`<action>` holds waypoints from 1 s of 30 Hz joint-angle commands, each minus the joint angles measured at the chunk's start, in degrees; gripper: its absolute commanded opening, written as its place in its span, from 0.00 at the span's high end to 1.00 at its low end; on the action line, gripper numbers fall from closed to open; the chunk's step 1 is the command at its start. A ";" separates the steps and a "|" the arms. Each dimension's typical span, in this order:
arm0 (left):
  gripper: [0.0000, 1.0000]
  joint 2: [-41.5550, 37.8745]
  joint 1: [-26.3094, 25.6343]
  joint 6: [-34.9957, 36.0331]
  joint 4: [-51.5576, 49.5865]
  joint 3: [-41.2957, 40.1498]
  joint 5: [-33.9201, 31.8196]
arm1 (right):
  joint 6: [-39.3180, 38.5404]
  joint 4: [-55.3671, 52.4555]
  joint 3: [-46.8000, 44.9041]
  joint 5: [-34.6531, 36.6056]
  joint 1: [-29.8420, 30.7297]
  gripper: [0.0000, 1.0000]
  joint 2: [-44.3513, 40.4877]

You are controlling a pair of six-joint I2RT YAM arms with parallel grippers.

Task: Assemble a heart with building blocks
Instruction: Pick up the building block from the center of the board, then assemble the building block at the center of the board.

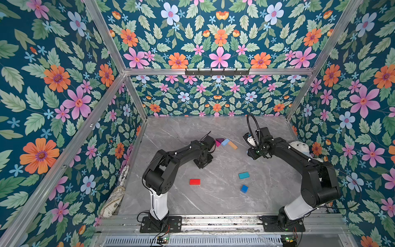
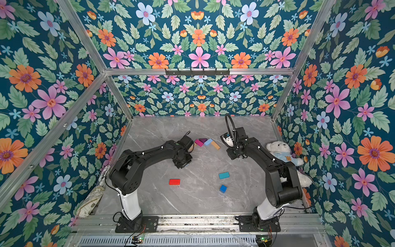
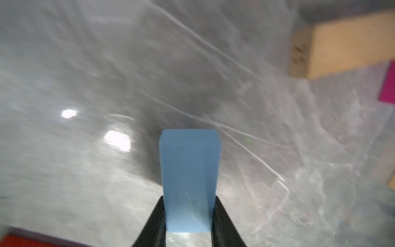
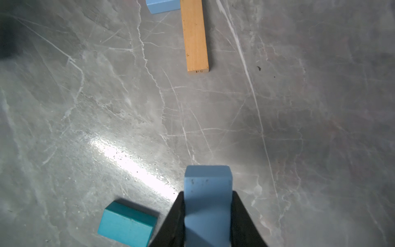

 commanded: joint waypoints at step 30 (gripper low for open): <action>0.75 20.28 -3.44 -16.68 -13.62 28.05 -9.56 | 4.19 3.69 -3.67 -1.97 3.48 1.00 -0.69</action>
